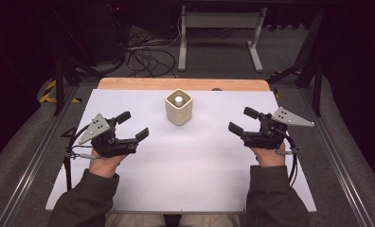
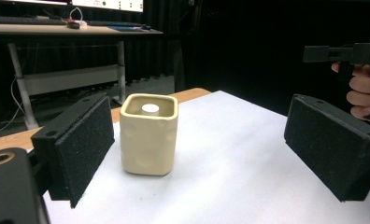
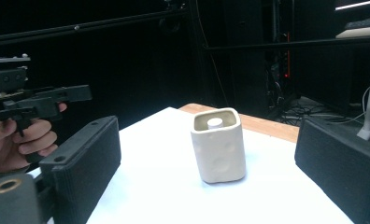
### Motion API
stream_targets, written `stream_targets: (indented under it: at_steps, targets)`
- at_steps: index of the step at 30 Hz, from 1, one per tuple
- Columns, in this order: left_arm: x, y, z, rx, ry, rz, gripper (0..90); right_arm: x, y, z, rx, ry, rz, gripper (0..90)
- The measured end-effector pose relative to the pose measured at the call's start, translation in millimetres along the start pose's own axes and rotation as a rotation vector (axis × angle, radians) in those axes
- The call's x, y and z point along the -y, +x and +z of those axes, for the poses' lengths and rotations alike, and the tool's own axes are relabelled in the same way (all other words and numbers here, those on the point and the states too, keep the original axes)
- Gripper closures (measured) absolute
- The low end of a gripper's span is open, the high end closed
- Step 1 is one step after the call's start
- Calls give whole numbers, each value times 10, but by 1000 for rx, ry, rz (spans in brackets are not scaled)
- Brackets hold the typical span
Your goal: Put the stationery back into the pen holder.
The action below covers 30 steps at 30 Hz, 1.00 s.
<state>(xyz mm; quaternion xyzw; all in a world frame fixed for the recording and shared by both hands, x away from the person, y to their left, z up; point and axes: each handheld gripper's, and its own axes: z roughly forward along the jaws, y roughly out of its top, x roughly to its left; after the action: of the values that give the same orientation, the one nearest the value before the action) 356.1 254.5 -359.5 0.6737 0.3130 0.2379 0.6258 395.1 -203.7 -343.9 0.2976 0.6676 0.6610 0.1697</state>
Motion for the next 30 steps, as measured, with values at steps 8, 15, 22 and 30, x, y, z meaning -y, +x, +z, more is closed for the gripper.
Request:
stream_targets:
  at_steps: [8, 15, 22, 30]
  targets:
    - [16, 17, -134, -15, -10, 4, 84, 4, -8, -30, 6, -1, -2, 79]
    - [27, 50, -235, -27, -17, 0, 82, -11, -30, -82, 16, -14, 1, 79]
    - [25, 92, -301, -32, -23, -13, 78, -26, -40, -114, 29, -17, -6, 79]
    - [30, 109, -301, -27, -14, -14, 70, -33, -34, -118, 36, -12, -22, 76]
